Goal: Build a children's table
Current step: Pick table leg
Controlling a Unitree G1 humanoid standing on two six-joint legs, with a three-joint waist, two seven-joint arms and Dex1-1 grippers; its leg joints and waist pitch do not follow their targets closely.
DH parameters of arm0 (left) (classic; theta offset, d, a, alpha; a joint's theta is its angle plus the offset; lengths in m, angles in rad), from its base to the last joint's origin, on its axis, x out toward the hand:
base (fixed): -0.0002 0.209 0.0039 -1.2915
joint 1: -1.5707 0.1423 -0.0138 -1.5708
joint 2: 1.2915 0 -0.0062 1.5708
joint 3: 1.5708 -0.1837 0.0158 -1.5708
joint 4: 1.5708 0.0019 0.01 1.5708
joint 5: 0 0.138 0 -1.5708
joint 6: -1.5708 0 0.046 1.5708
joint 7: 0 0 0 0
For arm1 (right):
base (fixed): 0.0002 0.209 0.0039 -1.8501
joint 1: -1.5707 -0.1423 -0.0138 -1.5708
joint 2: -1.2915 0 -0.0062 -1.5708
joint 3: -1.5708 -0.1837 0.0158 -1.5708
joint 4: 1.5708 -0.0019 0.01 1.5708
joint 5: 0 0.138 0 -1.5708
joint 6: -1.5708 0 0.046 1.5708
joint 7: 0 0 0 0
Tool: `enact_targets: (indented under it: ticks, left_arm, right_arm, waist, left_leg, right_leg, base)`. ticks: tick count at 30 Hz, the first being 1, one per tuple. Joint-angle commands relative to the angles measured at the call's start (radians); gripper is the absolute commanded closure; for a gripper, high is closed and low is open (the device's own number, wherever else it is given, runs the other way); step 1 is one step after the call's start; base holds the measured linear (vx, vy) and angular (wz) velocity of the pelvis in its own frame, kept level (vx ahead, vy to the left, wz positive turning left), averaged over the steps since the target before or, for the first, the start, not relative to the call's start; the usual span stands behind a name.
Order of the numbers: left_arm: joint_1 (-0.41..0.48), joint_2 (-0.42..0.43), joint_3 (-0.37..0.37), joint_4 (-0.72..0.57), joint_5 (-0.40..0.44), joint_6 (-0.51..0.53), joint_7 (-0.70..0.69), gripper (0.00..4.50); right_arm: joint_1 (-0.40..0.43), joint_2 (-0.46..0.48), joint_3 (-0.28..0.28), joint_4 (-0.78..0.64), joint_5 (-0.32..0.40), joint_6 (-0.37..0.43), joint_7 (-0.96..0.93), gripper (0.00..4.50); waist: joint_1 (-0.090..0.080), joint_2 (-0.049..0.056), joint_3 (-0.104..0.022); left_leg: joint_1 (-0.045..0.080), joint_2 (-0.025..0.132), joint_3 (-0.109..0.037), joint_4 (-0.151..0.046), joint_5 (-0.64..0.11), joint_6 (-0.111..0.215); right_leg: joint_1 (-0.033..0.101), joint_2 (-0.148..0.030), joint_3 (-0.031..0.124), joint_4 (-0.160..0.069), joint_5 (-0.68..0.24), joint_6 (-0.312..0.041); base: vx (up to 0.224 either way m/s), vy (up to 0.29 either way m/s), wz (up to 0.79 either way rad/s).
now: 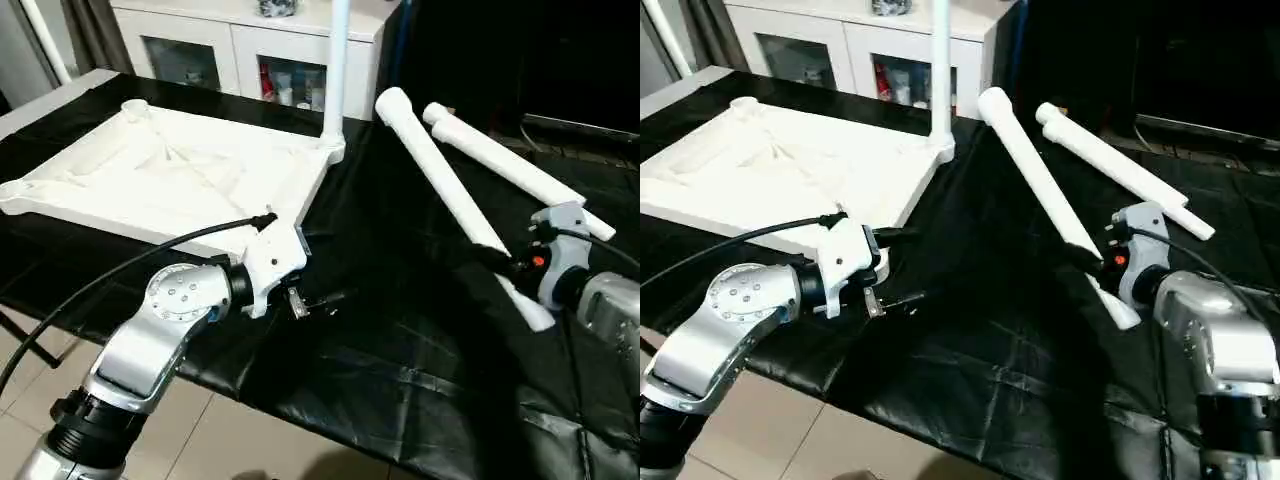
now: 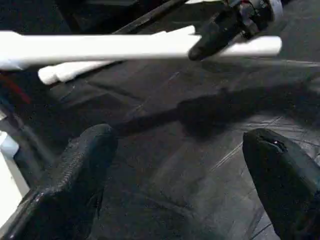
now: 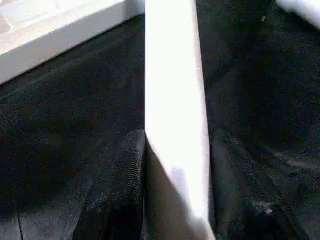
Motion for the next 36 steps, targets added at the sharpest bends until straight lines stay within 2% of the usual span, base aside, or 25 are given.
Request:
enact_targets:
  ticks: [1,3,11,14,15,17,21,23,24,25,26,27,29,30,31,34,35,36]
  left_arm:
    - [0.006,-0.001,-0.004,0.007,0.014,-0.010,0.001,0.00]
    - [0.006,-0.001,-0.006,0.008,0.017,-0.013,0.003,0.00]
    - [-0.001,-0.005,-0.012,0.026,0.035,-0.031,0.006,0.00]
    - [-0.004,-0.011,-0.012,0.031,0.044,-0.040,0.007,0.00]
    - [-0.004,-0.011,-0.012,0.031,0.044,-0.041,0.007,0.00]
    - [-0.010,-0.017,-0.012,0.034,0.053,-0.047,0.014,0.00]
    - [-0.015,-0.022,-0.007,0.046,0.062,-0.058,0.024,0.00]
    - [-0.002,-0.022,0.000,0.046,0.063,-0.064,0.029,0.00]
    - [-0.002,-0.022,0.000,0.046,0.063,-0.064,0.029,0.00]
    - [0.008,-0.019,-0.002,0.045,0.066,-0.069,0.024,0.00]
    - [0.008,-0.019,-0.002,0.045,0.066,-0.069,0.024,0.00]
    - [0.011,-0.019,-0.003,0.045,0.067,-0.070,0.022,0.00]
    - [0.010,-0.020,-0.005,0.046,0.072,-0.072,0.021,0.00]
    - [0.010,-0.020,-0.005,0.046,0.072,-0.072,0.021,0.00]
    - [0.007,-0.020,-0.004,0.047,0.072,-0.072,0.020,0.00]
    - [0.005,-0.019,-0.003,0.045,0.071,-0.071,0.019,0.00]
    - [0.005,-0.018,-0.002,0.041,0.069,-0.070,0.018,0.00]
    - [0.005,-0.018,-0.002,0.041,0.069,-0.070,0.018,0.00]
  right_arm:
    - [-0.006,-0.001,-0.003,-0.029,0.005,0.009,-0.005,3.07]
    - [-0.007,0.001,0.003,-0.039,0.007,0.018,-0.006,3.07]
    - [-0.012,-0.006,0.008,-0.048,0.009,0.026,-0.010,3.07]
    - [-0.007,-0.012,0.006,-0.062,0.011,0.036,-0.007,3.07]
    - [-0.007,-0.012,0.006,-0.062,0.011,0.036,-0.007,3.07]
    - [-0.007,-0.017,0.008,-0.070,0.014,0.046,-0.001,3.07]
    - [-0.026,-0.027,0.015,-0.044,0.001,0.042,-0.002,3.07]
    - [-0.082,-0.036,-0.001,0.020,-0.022,0.035,-0.041,3.07]
    - [-0.083,-0.036,-0.002,0.021,-0.023,0.034,-0.041,3.07]
    - [-0.120,-0.047,-0.020,0.070,-0.047,0.009,-0.080,3.07]
    - [-0.120,-0.047,-0.020,0.070,-0.047,0.009,-0.080,3.07]
    - [-0.131,-0.053,-0.026,0.087,-0.055,-0.001,-0.092,3.07]
    - [-0.161,-0.081,-0.041,0.151,-0.085,-0.031,-0.133,3.07]
    - [-0.161,-0.081,-0.041,0.151,-0.085,-0.031,-0.133,3.07]
    - [-0.183,-0.111,-0.040,0.213,-0.110,-0.050,-0.153,3.07]
    - [-0.207,-0.154,-0.025,0.300,-0.154,-0.094,-0.176,3.07]
    - [-0.226,-0.172,-0.023,0.352,-0.171,-0.116,-0.188,3.07]
    - [-0.226,-0.172,-0.023,0.352,-0.171,-0.116,-0.188,3.07]
  waist:
    - [0.004,-0.018,-0.053]
    - [0.005,-0.017,-0.054]
    - [0.002,-0.015,-0.052]
    - [0.001,-0.020,-0.053]
    - [0.001,-0.019,-0.053]
    - [-0.002,-0.030,-0.054]
    - [-0.004,-0.026,-0.052]
    - [-0.009,-0.020,-0.053]
    - [-0.011,-0.023,-0.054]
    - [-0.011,-0.023,-0.054]
    - [-0.009,-0.015,-0.054]
    - [-0.010,-0.019,-0.055]
    - [-0.009,-0.021,-0.055]
    - [-0.009,-0.024,-0.057]
    - [-0.006,-0.024,-0.057]
    - [-0.007,-0.027,-0.057]
    - [-0.006,-0.031,-0.058]
    - [-0.007,-0.032,-0.059]
  left_leg:
    - [0.006,0.102,-0.046,-0.067,-0.003,0.095]
    - [0.004,0.102,-0.047,-0.065,0.008,0.099]
    - [0.006,0.102,-0.047,-0.066,0.000,0.098]
    - [0.004,0.101,-0.046,-0.066,0.005,0.099]
    - [0.004,0.101,-0.047,-0.066,0.006,0.100]
    - [0.004,0.101,-0.045,-0.065,0.013,0.104]
    - [0.004,0.100,-0.044,-0.064,0.017,0.106]
    - [0.005,0.101,-0.046,-0.064,0.018,0.100]
    - [0.001,0.101,-0.047,-0.064,0.024,0.099]
    - [0.004,0.100,-0.045,-0.062,0.028,0.096]
    - [0.006,0.100,-0.045,-0.061,0.024,0.093]
    - [0.005,0.099,-0.043,-0.061,0.026,0.091]
    - [0.004,0.098,-0.041,-0.059,0.026,0.091]
    - [0.006,0.098,-0.041,-0.059,0.027,0.092]
    - [0.005,0.097,-0.041,-0.058,0.035,0.100]
    - [0.002,0.094,-0.039,-0.055,0.043,0.104]
    - [-0.001,0.092,-0.038,-0.053,0.049,0.109]
    - [-0.003,0.090,-0.038,-0.052,0.050,0.111]
  right_leg:
    - [0.042,-0.175,0.087,-0.082,-0.127,-0.040]
    - [0.043,-0.175,0.087,-0.079,-0.104,-0.040]
    - [0.041,-0.175,0.087,-0.082,-0.114,-0.033]
    - [0.043,-0.175,0.088,-0.080,-0.105,-0.033]
    - [0.043,-0.175,0.087,-0.080,-0.105,-0.034]
    - [0.044,-0.174,0.088,-0.078,-0.097,-0.032]
    - [0.043,-0.174,0.087,-0.080,-0.103,-0.027]
    - [0.042,-0.173,0.086,-0.079,-0.101,-0.040]
    - [0.045,-0.173,0.085,-0.078,-0.095,-0.042]
    - [0.043,-0.172,0.088,-0.075,-0.080,-0.048]
    - [0.041,-0.173,0.088,-0.076,-0.082,-0.052]
    - [0.043,-0.171,0.089,-0.076,-0.075,-0.055]
    - [0.044,-0.171,0.089,-0.075,-0.067,-0.055]
    - [0.044,-0.171,0.088,-0.074,-0.064,-0.055]
    - [0.043,-0.169,0.088,-0.073,-0.052,-0.055]
    - [0.046,-0.168,0.086,-0.071,-0.042,-0.062]
    - [0.047,-0.166,0.087,-0.070,-0.032,-0.058]
    - [0.049,-0.168,0.085,-0.067,-0.028,-0.061]
  base:
    - [0.000,0.000,0.00]
    - [0.000,0.000,0.00]
    - [0.000,0.000,0.00]
    - [0.000,0.000,0.00]
    - [0.000,0.000,0.00]
    - [0.000,0.000,0.00]
    - [0.000,0.000,0.00]
    - [0.000,0.000,0.00]
    - [0.000,0.000,0.00]
    - [0.000,0.000,0.00]
    - [0.000,0.000,0.00]
    - [0.000,0.000,0.00]
    - [0.000,0.000,0.00]
    - [0.000,0.000,0.00]
    - [0.000,0.000,0.00]
    - [0.000,0.000,0.00]
    - [0.000,0.000,0.00]
    - [0.000,0.000,0.00]
